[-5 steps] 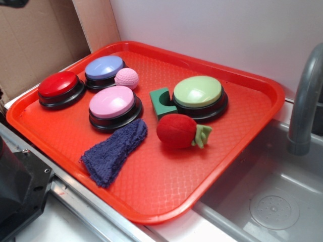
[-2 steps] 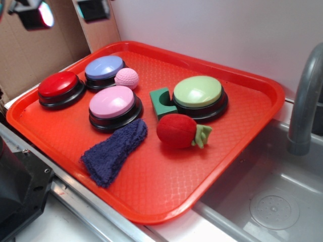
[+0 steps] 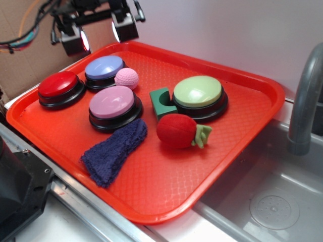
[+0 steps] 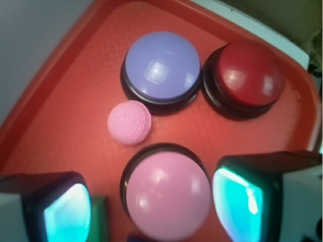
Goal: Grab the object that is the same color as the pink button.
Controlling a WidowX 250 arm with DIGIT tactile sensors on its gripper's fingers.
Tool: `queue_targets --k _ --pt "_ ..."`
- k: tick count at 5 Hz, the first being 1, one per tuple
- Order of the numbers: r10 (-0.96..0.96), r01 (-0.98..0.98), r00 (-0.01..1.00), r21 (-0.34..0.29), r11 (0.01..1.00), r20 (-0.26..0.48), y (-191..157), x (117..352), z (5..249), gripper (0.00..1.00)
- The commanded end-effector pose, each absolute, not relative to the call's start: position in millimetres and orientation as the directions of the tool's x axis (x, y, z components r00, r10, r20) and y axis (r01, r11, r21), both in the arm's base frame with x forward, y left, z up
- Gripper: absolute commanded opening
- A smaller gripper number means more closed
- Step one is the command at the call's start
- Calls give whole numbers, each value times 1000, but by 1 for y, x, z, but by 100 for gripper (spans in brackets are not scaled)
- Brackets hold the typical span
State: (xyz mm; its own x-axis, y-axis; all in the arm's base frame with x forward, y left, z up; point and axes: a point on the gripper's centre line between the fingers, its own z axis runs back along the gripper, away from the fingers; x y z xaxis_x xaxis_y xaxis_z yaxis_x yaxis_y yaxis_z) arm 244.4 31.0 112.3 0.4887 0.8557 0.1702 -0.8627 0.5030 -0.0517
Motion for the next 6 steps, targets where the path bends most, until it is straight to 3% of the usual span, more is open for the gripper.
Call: queue_targets --k 1,4,6 --pt "880 -888 442 -54 457 172 58 263 82 100" --pt "874 -889 450 5 457 182 62 279 50 100" --pt "876 -880 462 -55 473 141 63 281 36 100"
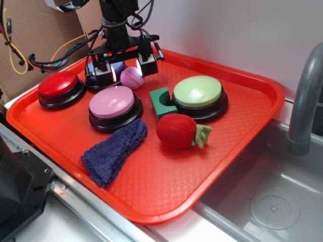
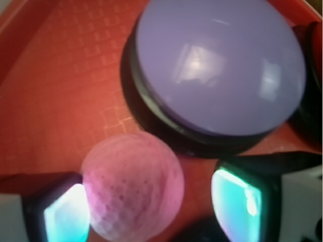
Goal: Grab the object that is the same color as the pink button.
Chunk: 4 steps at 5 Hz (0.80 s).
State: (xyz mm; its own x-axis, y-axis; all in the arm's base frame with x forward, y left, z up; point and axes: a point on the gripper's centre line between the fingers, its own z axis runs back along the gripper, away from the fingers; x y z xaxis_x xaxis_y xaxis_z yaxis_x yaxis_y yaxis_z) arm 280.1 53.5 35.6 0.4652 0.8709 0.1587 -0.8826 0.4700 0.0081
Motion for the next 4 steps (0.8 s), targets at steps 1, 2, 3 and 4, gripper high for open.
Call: queue_targets --k 1,2,3,4 --pt "873 -876 467 -67 479 141 64 281 34 7" --pt "874 -876 464 -69 477 142 64 281 34 0" --pt "837 -837 528 -76 541 142 63 282 38 0" --pt "747 -746 650 -73 662 137 61 282 55 0"
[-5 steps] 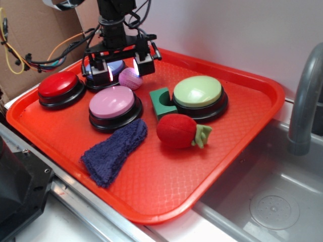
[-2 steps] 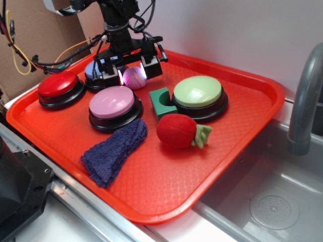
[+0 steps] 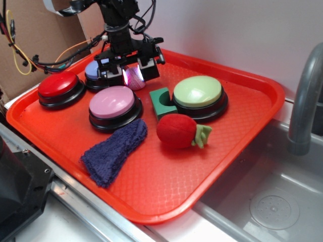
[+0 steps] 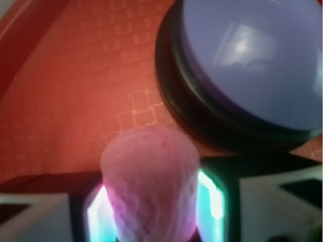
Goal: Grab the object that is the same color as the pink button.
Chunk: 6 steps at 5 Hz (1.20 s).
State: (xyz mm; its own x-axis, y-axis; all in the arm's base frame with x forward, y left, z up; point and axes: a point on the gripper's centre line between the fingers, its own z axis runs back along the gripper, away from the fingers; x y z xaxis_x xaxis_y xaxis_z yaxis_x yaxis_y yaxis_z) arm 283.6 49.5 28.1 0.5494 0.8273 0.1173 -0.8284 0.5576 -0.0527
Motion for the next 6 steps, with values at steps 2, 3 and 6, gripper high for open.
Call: queue_targets --k 2,3,6 --pt "450 -452 887 -5 892 106 37 278 116 0" --pt "287 -288 952 -8 958 104 18 267 142 0" --pt "162 -160 986 -72 985 31 -8 236 159 0"
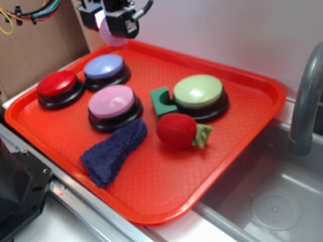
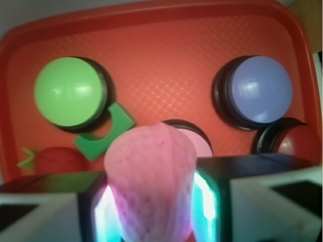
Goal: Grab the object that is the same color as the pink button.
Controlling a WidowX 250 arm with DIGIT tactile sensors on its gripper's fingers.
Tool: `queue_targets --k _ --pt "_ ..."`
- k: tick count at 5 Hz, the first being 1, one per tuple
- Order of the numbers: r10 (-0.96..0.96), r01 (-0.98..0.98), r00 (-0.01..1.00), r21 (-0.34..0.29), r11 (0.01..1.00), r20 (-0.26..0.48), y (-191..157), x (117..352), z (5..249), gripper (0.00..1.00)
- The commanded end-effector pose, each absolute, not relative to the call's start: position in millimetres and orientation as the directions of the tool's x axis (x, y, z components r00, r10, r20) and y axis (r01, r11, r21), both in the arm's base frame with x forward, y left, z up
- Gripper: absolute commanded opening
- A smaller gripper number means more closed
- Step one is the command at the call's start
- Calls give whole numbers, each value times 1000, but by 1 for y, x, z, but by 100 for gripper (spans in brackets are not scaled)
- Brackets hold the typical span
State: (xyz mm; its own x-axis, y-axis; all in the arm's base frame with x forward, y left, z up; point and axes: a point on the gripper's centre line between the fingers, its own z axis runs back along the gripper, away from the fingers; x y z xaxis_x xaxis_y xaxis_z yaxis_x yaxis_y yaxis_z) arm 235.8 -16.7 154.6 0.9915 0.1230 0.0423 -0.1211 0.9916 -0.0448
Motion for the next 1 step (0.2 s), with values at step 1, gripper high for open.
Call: queue_targets --k 1 --pt "251 -249 967 -51 967 47 -1 236 160 0"
